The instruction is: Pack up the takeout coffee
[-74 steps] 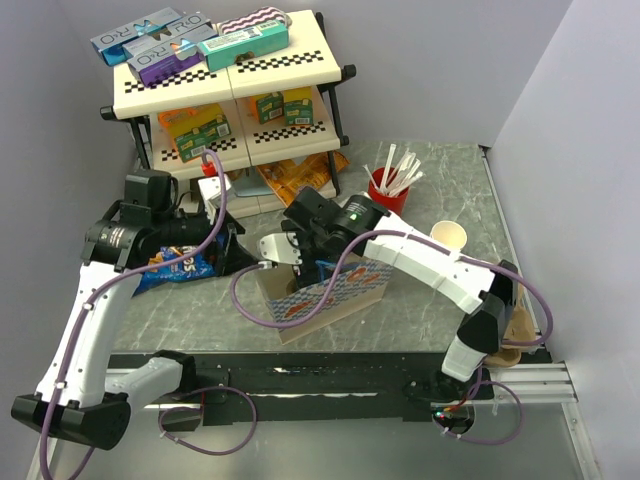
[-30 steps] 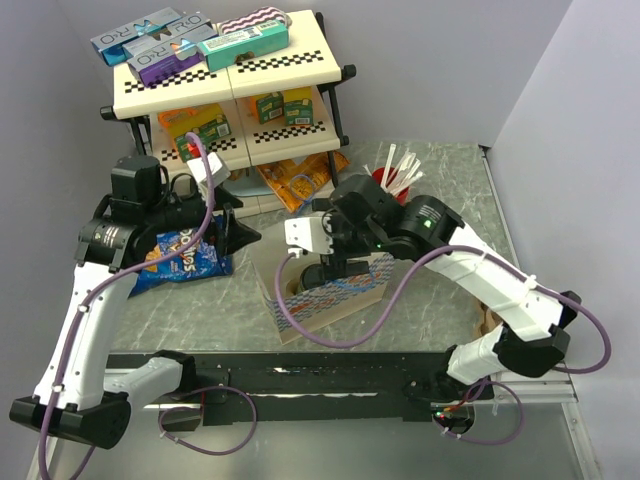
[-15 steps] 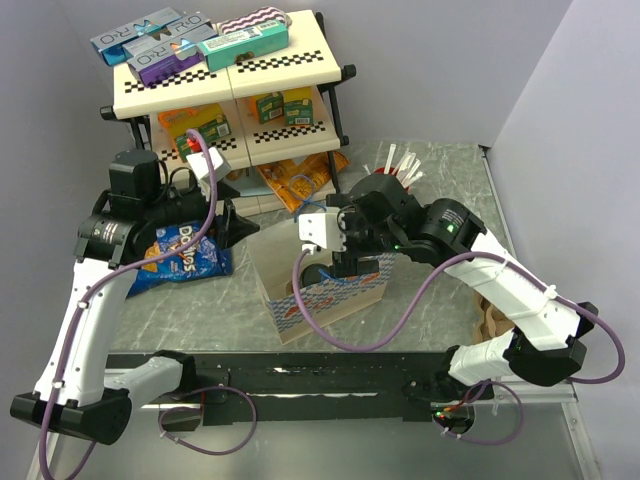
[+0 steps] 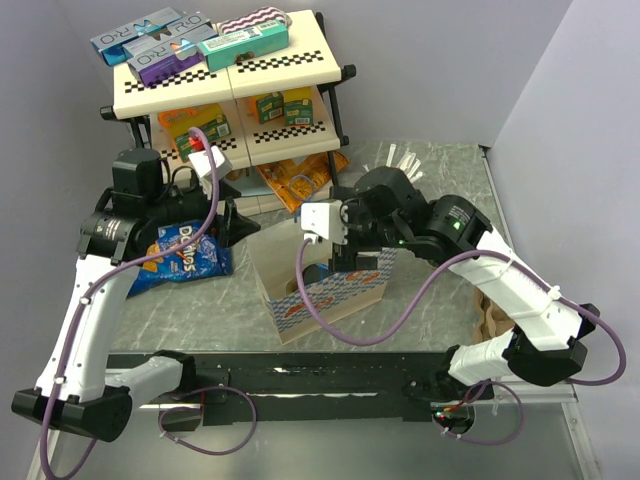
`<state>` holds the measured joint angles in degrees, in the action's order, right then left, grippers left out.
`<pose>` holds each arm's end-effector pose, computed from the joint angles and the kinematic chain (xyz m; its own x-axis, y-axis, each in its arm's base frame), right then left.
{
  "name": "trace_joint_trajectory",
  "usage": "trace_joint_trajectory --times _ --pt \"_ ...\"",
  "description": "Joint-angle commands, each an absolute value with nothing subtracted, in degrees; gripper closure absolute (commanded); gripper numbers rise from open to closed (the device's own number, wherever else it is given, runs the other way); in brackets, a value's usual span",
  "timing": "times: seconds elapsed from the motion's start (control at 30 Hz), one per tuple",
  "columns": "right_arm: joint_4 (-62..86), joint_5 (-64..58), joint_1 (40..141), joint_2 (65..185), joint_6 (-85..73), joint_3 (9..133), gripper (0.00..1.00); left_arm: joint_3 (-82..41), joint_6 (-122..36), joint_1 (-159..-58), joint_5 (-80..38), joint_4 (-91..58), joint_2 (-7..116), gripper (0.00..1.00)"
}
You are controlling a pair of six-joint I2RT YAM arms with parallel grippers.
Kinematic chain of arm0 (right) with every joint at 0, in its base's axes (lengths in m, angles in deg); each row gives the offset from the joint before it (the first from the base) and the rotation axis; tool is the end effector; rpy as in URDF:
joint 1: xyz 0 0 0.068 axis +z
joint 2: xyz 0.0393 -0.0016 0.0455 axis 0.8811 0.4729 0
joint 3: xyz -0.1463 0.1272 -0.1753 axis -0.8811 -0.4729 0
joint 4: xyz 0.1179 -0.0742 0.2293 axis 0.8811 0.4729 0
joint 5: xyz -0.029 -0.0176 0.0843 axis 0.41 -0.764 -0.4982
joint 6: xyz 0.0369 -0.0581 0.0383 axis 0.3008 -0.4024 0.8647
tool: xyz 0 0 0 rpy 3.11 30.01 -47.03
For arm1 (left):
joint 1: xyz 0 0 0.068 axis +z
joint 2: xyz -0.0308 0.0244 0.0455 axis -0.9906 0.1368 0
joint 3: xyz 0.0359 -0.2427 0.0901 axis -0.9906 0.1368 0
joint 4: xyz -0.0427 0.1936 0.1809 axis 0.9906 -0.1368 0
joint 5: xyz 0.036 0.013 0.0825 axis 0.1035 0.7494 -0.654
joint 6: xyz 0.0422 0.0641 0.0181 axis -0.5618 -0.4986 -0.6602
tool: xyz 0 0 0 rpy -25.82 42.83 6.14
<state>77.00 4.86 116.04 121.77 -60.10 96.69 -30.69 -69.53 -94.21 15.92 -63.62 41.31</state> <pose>0.1632 0.2258 0.4216 0.3289 -0.8017 -0.4991 -0.8343 0.0009 -0.5514 0.2137 -0.0948 0.4285 -0.2013 0.2286 -0.9525 0.8560 0.5138 -0.0576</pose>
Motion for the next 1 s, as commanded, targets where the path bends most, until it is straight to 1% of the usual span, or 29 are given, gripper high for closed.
trace_joint_trajectory --times 0.0,0.13,0.23,0.47,0.7,0.83,0.97 --pt "75.77 3.16 114.43 121.99 -56.28 101.78 0.0 -32.41 -68.17 -94.0 16.56 -63.23 42.33 0.0" --pt "74.72 2.0 112.49 122.52 -53.38 104.95 0.0 -32.41 -67.29 -94.09 16.12 -62.79 43.12 0.01" --pt "72.0 0.42 109.34 122.26 -48.39 108.46 0.0 -32.59 -67.11 -94.09 16.38 -62.35 43.3 0.01" --pt "65.41 0.59 99.23 122.26 -38.53 114.8 0.0 -32.41 -65.27 -94.09 17.52 -59.63 42.95 0.01" --pt "65.14 3.32 90.27 121.82 -32.21 112.17 0.0 -33.82 -64.56 -94.09 18.32 -58.75 44.0 0.01" --pt "66.54 0.17 83.59 120.68 -29.13 109.44 0.0 -33.82 -64.91 -94.09 20.33 -57.87 44.27 0.01" --pt "67.77 -1.25 80.86 119.19 -28.59 106.02 0.0 -33.12 -64.91 -94.09 22.71 -56.99 44.09 0.01"
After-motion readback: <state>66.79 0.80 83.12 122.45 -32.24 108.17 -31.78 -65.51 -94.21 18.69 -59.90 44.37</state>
